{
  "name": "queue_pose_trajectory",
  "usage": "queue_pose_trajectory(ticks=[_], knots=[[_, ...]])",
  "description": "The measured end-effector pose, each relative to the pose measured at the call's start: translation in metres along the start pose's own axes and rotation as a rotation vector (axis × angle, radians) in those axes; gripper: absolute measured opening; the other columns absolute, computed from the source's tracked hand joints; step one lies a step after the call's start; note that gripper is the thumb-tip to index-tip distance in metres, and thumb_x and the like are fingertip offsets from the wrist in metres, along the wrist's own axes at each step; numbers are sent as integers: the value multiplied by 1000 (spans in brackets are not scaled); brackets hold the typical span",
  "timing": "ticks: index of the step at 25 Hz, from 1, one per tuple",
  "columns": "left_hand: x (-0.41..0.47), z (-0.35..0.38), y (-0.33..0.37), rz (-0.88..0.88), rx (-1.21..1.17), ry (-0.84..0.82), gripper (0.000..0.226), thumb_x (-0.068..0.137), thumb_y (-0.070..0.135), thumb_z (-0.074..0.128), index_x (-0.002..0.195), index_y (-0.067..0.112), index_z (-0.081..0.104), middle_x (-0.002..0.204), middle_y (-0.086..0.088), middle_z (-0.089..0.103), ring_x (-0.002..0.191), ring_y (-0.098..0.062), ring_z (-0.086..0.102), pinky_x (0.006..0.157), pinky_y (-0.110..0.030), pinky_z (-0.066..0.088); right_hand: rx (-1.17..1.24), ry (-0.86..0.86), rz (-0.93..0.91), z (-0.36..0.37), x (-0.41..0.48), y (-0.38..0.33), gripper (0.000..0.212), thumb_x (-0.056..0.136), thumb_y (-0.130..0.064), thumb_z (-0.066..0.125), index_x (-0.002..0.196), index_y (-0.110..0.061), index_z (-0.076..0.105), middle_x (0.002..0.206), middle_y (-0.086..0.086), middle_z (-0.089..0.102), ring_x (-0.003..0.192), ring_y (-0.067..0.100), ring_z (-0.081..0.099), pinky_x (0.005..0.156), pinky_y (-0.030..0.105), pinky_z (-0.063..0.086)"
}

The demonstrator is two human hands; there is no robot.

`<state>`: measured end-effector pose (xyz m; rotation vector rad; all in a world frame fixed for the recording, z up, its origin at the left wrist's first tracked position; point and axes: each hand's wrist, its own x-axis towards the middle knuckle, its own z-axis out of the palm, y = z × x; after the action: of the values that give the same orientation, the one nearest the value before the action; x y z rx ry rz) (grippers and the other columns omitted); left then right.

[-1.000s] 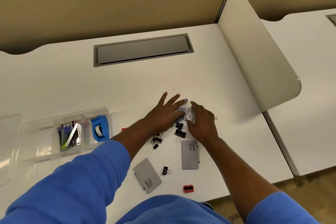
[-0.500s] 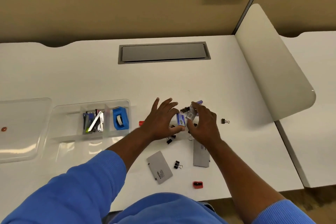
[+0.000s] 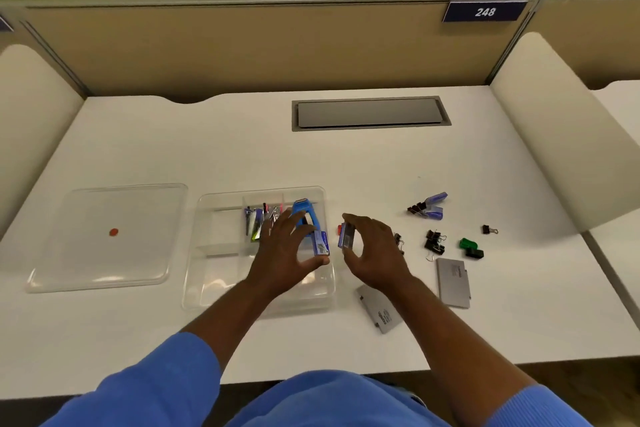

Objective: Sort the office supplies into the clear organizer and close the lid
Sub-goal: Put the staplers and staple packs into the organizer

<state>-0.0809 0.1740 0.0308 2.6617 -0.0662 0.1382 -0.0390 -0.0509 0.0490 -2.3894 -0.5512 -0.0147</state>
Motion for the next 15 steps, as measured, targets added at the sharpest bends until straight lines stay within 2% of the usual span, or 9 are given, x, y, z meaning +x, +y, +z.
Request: queue_pose_trajectory(ticks=[4, 7, 9, 12, 15], knots=[[-30, -8, -30, 29, -5, 13, 74, 74, 83, 55, 131, 36, 56, 157, 3, 39, 151, -18, 21, 124, -52, 8, -25, -46, -20, 27, -12, -34, 63, 83, -21, 68, 143, -22, 49, 133, -3, 61, 121, 6, 41, 108, 33, 32], [-40, -7, -40, 20, 10, -42, 81, 73, 88, 46, 133, 35, 55, 160, 2, 35, 152, -17, 19, 124, -52, 4, -58, -73, 2, 43, -26, -49, 65, 82, -20, 68, 144, -23, 47, 136, -3, 60, 123, 5, 41, 110, 33, 29], [-43, -5, -43, 23, 46, -83, 91, 71, 91, 45, 142, 34, 47, 164, 2, 26, 154, -18, 12, 123, -50, -4, -84, -110, 35, 50, -32, -56, 70, 83, -23, 68, 147, -24, 42, 145, -3, 54, 134, 9, 41, 118, 36, 24], [-42, -7, -46, 34, 77, -128, 107, 70, 94, 43, 155, 31, 26, 168, 2, 8, 154, -16, -8, 119, -46, -14, -121, -130, 56, 53, -36, -60, 79, 82, -30, 70, 153, -27, 32, 158, -5, 38, 147, 13, 30, 124, 44, 16], [-37, -13, -48, 74, 92, -162, 113, 69, 96, 40, 158, 32, 13, 168, 4, -3, 151, -13, -20, 122, -51, -10, -144, -98, 86, 54, -39, -64, 84, 83, -38, 70, 155, -29, 27, 163, -7, 28, 152, 12, 20, 125, 42, 9]])
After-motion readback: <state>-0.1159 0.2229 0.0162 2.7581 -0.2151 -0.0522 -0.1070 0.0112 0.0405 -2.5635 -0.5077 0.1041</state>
